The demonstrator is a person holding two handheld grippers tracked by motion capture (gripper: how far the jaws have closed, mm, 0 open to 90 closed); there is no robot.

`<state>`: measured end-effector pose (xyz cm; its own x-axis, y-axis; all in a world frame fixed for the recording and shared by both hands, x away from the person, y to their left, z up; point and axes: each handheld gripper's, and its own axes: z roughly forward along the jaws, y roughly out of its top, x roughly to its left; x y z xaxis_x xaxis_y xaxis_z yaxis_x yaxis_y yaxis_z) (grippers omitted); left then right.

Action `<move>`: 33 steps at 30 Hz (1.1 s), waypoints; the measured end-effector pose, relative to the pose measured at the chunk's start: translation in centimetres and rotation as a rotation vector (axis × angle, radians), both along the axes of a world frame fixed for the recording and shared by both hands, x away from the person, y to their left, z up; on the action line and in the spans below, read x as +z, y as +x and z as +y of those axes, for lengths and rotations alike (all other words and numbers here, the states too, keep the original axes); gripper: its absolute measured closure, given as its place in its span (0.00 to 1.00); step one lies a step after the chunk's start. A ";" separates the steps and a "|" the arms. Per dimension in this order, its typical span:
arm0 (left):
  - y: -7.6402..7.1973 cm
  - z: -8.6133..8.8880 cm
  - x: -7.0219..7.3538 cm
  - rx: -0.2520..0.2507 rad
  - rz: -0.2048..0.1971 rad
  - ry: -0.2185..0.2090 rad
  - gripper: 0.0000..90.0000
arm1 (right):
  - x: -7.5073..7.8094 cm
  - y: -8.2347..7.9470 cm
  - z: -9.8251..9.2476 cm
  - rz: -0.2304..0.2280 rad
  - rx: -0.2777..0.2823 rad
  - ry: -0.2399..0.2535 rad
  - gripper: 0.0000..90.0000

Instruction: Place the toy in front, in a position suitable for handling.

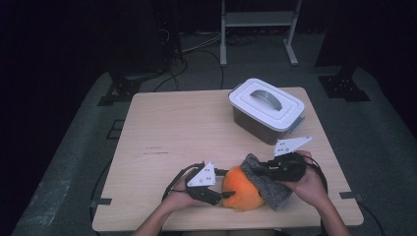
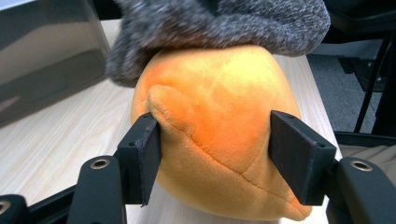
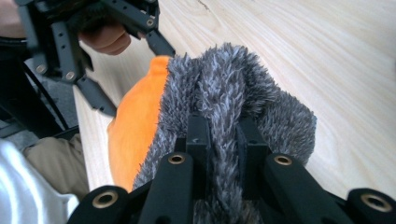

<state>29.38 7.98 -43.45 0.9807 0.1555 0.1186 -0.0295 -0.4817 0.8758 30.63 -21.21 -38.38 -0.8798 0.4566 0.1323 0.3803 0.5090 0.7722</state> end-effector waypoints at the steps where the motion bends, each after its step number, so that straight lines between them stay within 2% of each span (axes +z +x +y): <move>1: 0.2 0.1 -0.1 0.005 0.019 -0.014 0.40 | -0.1 -0.1 -0.1 0.005 0.005 0.010 0.86; 2: 0.4 0.1 -0.2 0.013 0.037 -0.020 0.39 | -0.2 -0.2 -0.1 0.007 0.016 0.021 0.86; 5: 0.8 0.2 -0.1 0.030 0.097 -0.041 0.31 | -0.4 -0.3 0.8 -0.010 0.028 0.012 0.86; 7: 1.0 0.3 0.1 0.035 0.149 -0.064 0.27 | -0.3 -0.5 1.3 -0.018 0.042 0.019 0.86; 9: 1.2 0.2 0.1 0.045 0.180 -0.081 0.23 | -0.2 -0.7 1.8 -0.028 0.058 0.030 0.86; 10: 1.2 0.1 0.1 0.053 0.185 -0.074 0.22 | -0.2 -0.8 2.1 -0.034 0.064 0.032 0.85; 11: 1.2 0.0 0.1 0.059 0.173 -0.056 0.23 | -0.2 -0.9 2.3 -0.042 0.070 0.035 0.85; 12: 1.2 0.0 0.1 0.064 0.158 -0.036 0.27 | -0.3 -1.0 2.5 -0.047 0.073 0.035 0.85; 16: 1.1 0.2 0.1 0.062 0.138 -0.019 0.40 | -0.4 -0.9 2.3 -0.045 0.070 0.036 0.86; 23: 1.5 1.2 0.0 0.048 0.167 -0.013 0.42 | -0.8 -0.7 -0.2 0.012 0.045 0.065 0.85; 25: 1.6 1.3 0.1 0.043 0.180 -0.016 0.40 | -0.9 -0.7 -0.3 0.018 0.048 0.074 0.86; 27: 1.7 1.3 0.2 0.033 0.214 -0.022 0.30 | -0.9 -0.8 0.1 0.018 0.060 0.072 0.86; 29: 1.7 1.3 0.3 0.036 0.217 -0.024 0.25 | -0.9 -0.9 0.7 0.006 0.085 0.068 0.86; 33: 1.9 1.0 0.2 0.046 0.258 -0.037 0.17 | -0.7 -1.6 1.7 -0.008 0.131 0.074 0.86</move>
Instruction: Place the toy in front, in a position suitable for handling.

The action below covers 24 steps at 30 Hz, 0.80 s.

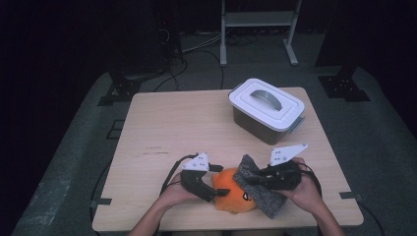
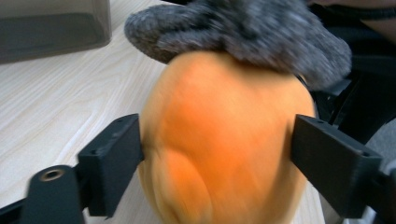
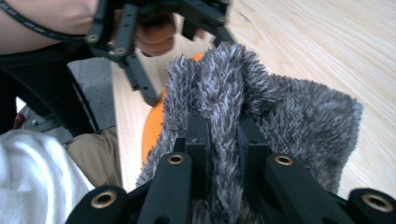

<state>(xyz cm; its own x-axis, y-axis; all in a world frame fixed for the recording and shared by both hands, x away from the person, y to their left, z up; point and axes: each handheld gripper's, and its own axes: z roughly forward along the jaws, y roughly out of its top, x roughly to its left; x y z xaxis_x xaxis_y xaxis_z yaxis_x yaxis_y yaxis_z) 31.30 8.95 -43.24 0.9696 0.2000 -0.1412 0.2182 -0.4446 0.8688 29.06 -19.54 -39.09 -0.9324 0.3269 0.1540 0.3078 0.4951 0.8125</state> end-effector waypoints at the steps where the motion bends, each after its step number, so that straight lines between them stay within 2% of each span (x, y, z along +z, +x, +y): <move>1: 0.0 -0.1 -0.1 -0.003 -0.001 -0.006 0.17 | 0.0 -0.1 0.2 -0.005 0.002 -0.004 0.86; 2: 0.0 -0.2 -0.2 -0.007 -0.007 -0.005 0.21 | 0.1 -0.2 0.3 -0.010 0.000 -0.009 0.86; 4: -0.2 -0.3 -0.1 0.013 -0.037 0.000 0.35 | 0.1 -0.2 0.2 -0.021 -0.013 -0.016 0.86; 6: -0.4 -0.4 0.2 0.032 -0.092 -0.003 0.46 | 0.1 -0.1 0.1 -0.027 -0.035 -0.011 0.86; 9: -0.7 -0.4 0.8 0.064 -0.188 -0.035 0.52 | 0.5 0.1 -0.3 -0.040 -0.075 0.022 0.86; 11: -0.9 -0.4 1.1 0.077 -0.250 -0.018 0.52 | 0.6 0.4 -0.3 -0.043 -0.089 0.038 0.86; 13: -0.9 -0.3 1.0 0.069 -0.256 -0.002 0.52 | 0.3 0.6 0.0 -0.050 -0.085 0.022 0.86; 18: -1.1 0.3 0.8 0.032 -0.249 0.011 0.51 | -0.5 0.7 -0.4 -0.013 -0.065 0.018 0.86; 21: -1.2 0.5 0.8 0.017 -0.242 0.016 0.49 | -0.6 0.8 -1.5 -0.007 -0.099 0.013 0.86; 24: -1.3 0.7 0.9 -0.010 -0.225 0.010 0.46 | -0.4 0.9 -2.0 0.000 -0.129 0.051 0.86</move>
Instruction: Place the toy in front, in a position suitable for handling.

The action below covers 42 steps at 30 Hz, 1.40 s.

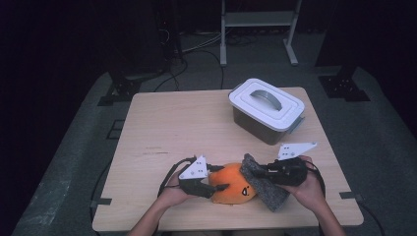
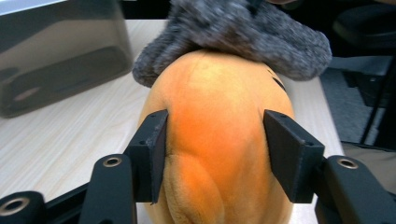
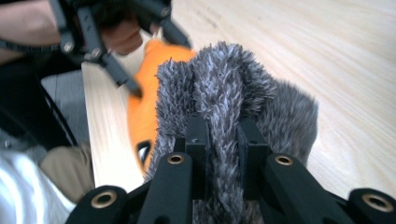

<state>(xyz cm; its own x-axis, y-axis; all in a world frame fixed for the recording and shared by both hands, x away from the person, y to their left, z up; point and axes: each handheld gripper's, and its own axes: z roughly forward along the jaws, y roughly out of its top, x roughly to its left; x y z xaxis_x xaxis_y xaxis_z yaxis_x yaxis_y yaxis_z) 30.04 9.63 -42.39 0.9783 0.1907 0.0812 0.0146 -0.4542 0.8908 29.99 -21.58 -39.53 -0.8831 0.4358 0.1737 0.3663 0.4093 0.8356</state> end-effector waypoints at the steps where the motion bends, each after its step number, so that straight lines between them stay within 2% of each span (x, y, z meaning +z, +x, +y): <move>1: 0.0 0.1 0.0 -0.008 0.009 -0.006 0.44 | 0.0 0.0 0.2 0.000 0.009 0.002 0.86; 3: 0.2 0.4 0.2 -0.005 0.032 -0.020 0.39 | -0.2 -0.2 0.8 0.002 0.038 -0.019 0.85; 6: 0.9 0.7 0.5 0.037 0.088 -0.054 0.22 | -0.4 -0.4 1.5 0.011 0.097 -0.019 0.85; 9: 1.1 0.4 0.4 0.030 0.114 -0.038 0.18 | -0.2 -0.6 1.8 0.003 0.116 -0.022 0.85; 10: 1.1 0.1 0.1 0.016 0.127 -0.013 0.18 | -0.1 -0.7 1.9 0.000 0.115 -0.025 0.85; 11: 0.9 -0.3 -0.1 0.011 0.124 0.012 0.20 | 0.0 -0.8 2.1 -0.008 0.110 -0.023 0.85; 13: 0.6 -0.5 -0.1 0.023 0.061 0.037 0.30 | 0.4 -0.9 2.3 -0.025 0.095 -0.033 0.86; 14: 0.4 -0.5 0.1 0.026 0.032 0.037 0.39 | 0.6 -0.9 2.4 -0.039 0.087 -0.036 0.86; 16: 0.0 -0.8 0.4 0.050 -0.040 0.019 0.49 | 1.2 -0.8 2.4 -0.060 0.074 -0.011 0.87; 18: -0.4 -1.2 0.5 0.085 -0.093 0.026 0.52 | 1.7 -0.6 2.5 -0.077 0.057 0.006 0.87; 20: -0.3 -1.2 0.7 0.090 -0.117 0.042 0.52 | 1.6 -0.3 2.5 -0.085 0.033 0.006 0.87; 26: 0.3 -0.1 0.1 0.061 -0.053 0.032 0.47 | -0.4 0.9 1.3 -0.010 0.028 0.019 0.86; 29: 0.4 0.5 -0.1 0.064 -0.023 0.018 0.45 | -0.9 1.0 0.5 0.007 -0.001 -0.009 0.86; 32: 0.3 0.6 -0.1 0.071 -0.018 0.017 0.44 | -1.5 1.0 -0.3 0.035 -0.026 -0.020 0.86; 34: 0.2 0.5 -0.2 0.069 -0.019 0.014 0.43 | -0.9 0.8 -0.3 0.029 -0.028 0.018 0.86; 37: 0.2 0.1 -0.2 0.065 -0.022 0.016 0.43 | 0.3 0.3 0.6 -0.004 0.002 0.078 0.86; 38: 0.2 0.0 -0.2 0.067 -0.029 0.020 0.43 | 0.5 0.2 1.0 -0.014 0.010 0.076 0.86; 40: 0.2 0.1 -0.2 0.073 -0.025 0.021 0.43 | 0.5 0.0 1.9 -0.031 0.023 0.038 0.86; 42: 0.3 0.3 -0.2 0.081 -0.019 0.021 0.43 | -0.1 0.1 2.2 -0.023 0.033 0.016 0.85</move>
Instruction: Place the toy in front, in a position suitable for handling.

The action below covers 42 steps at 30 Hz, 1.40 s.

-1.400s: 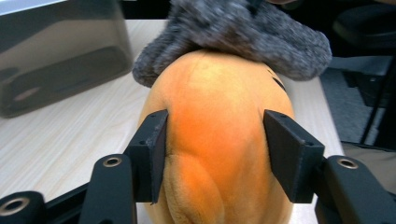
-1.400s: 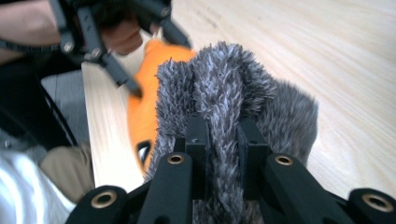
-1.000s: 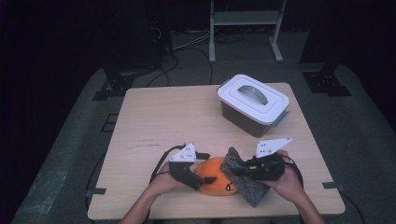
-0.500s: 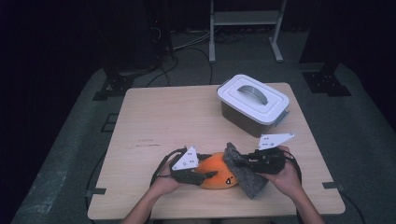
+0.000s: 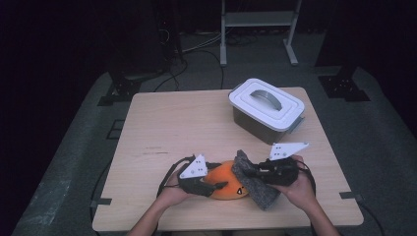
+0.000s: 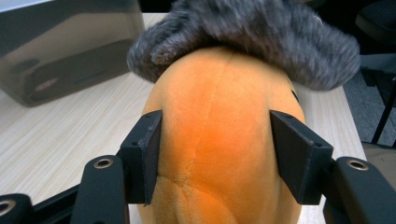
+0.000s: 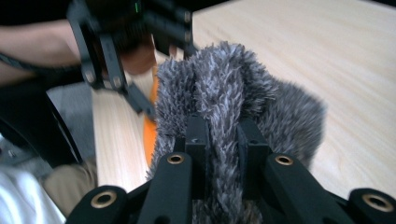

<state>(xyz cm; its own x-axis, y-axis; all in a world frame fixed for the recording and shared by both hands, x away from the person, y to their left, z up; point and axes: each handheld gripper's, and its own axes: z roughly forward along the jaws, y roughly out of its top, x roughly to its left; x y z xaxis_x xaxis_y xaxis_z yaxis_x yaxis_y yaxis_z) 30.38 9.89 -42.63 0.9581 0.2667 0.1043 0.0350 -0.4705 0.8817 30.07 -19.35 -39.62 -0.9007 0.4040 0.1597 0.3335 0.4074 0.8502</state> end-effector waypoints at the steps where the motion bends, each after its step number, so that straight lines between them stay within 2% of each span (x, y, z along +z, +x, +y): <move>1: 0.1 0.1 0.0 0.008 0.005 -0.002 0.42 | -0.2 0.2 -0.2 0.015 -0.001 0.012 0.85; 5: 0.5 0.4 -0.1 0.040 0.044 -0.015 0.42 | -0.9 0.6 -1.5 0.044 -0.041 -0.013 0.86; 7: 0.4 0.2 0.0 0.046 0.041 -0.015 0.41 | -1.0 0.6 -1.9 0.053 -0.062 -0.014 0.86; 10: 0.1 -0.4 0.1 0.044 0.034 -0.014 0.41 | 0.1 0.3 -1.4 0.017 -0.056 0.024 0.86; 12: -0.1 -0.6 0.2 0.037 0.027 -0.006 0.40 | 0.6 0.1 -0.6 -0.006 -0.039 0.026 0.85; 14: -0.2 -0.6 0.3 0.021 0.046 -0.014 0.37 | 0.2 0.0 0.0 -0.017 -0.028 -0.017 0.85; 19: -0.3 -0.2 0.6 -0.039 0.075 -0.049 0.37 | -0.7 0.3 -0.9 0.019 -0.042 -0.020 0.85; 23: -0.4 -0.2 0.5 -0.043 0.058 -0.031 0.40 | -1.0 0.5 -1.6 0.038 -0.055 -0.019 0.85; 25: -0.4 -0.4 0.5 -0.039 0.054 -0.031 0.41 | -0.4 0.2 -1.3 0.016 -0.059 -0.015 0.85; 28: -0.5 -0.8 0.4 -0.055 0.044 -0.035 0.42 | 0.7 -0.2 -0.4 -0.014 -0.027 0.037 0.85; 31: -0.6 -0.8 0.6 -0.057 0.033 -0.019 0.41 | 0.6 -0.2 0.5 -0.035 -0.018 -0.009 0.85; 33: -0.5 -0.7 0.6 -0.047 0.037 -0.019 0.37 | -0.1 0.1 0.4 -0.008 -0.014 -0.005 0.85; 35: -0.3 -0.8 0.7 -0.003 0.051 -0.004 0.23 | -0.3 0.1 0.1 -0.003 -0.020 -0.013 0.85; 36: -0.1 -0.7 0.7 0.015 0.068 -0.001 0.18 | -0.3 0.1 -0.2 -0.002 -0.025 -0.024 0.85; 37: 0.0 -0.7 0.6 0.016 0.087 -0.010 0.17 | -0.4 0.1 -0.4 -0.002 -0.026 -0.027 0.85; 39: 0.1 -0.7 0.4 0.007 0.099 -0.007 0.18 | -0.5 0.1 -0.9 0.013 -0.029 -0.024 0.85; 40: 0.1 -0.7 0.4 -0.016 0.100 -0.012 0.23 | -0.5 0.0 -1.1 0.014 -0.027 -0.027 0.85; 42: -0.2 -0.8 0.4 -0.024 0.074 0.003 0.33 | -0.3 0.0 -1.1 0.016 -0.028 -0.036 0.85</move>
<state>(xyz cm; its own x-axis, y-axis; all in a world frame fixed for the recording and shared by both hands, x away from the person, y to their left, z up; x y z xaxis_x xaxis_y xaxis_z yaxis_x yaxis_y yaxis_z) 30.17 9.07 -42.18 0.9695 0.2429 0.0338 0.0884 -0.4745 0.8758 30.08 -20.48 -39.91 -0.8863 0.4349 0.1593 0.3590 0.4278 0.8295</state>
